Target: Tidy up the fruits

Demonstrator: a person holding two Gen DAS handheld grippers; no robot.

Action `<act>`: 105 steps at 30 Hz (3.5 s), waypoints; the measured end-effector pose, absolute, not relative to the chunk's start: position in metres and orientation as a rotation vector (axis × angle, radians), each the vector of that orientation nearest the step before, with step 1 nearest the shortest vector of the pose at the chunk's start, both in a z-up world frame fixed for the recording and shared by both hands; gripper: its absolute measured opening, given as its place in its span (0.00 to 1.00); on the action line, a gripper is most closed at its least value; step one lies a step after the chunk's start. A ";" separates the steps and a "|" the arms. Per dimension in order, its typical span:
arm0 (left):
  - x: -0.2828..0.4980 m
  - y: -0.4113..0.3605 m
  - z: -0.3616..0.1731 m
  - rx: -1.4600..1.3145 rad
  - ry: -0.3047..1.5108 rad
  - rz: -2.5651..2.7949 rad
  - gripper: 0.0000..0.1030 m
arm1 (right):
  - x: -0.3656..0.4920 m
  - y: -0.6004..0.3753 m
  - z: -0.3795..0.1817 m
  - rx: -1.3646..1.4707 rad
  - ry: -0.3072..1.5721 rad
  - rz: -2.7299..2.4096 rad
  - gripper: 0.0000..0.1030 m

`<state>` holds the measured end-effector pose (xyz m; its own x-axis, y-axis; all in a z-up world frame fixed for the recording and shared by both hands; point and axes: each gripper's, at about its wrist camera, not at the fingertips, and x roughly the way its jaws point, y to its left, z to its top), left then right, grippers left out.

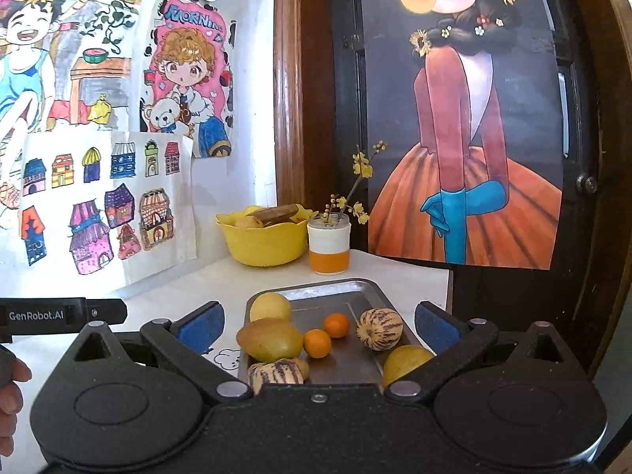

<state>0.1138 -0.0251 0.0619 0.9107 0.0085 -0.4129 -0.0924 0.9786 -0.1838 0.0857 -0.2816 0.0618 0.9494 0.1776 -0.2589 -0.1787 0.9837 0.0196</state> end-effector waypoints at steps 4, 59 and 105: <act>0.100 -0.021 0.060 -0.202 0.419 0.053 1.00 | 0.072 -0.276 0.061 -0.005 0.260 0.188 0.99; 0.005 0.025 0.011 -0.153 0.391 0.101 1.00 | 0.003 -0.235 -0.003 -0.046 0.318 0.240 0.99; 0.002 0.027 -0.002 -0.165 0.407 0.094 1.00 | -0.003 -0.231 -0.016 -0.047 0.309 0.252 0.99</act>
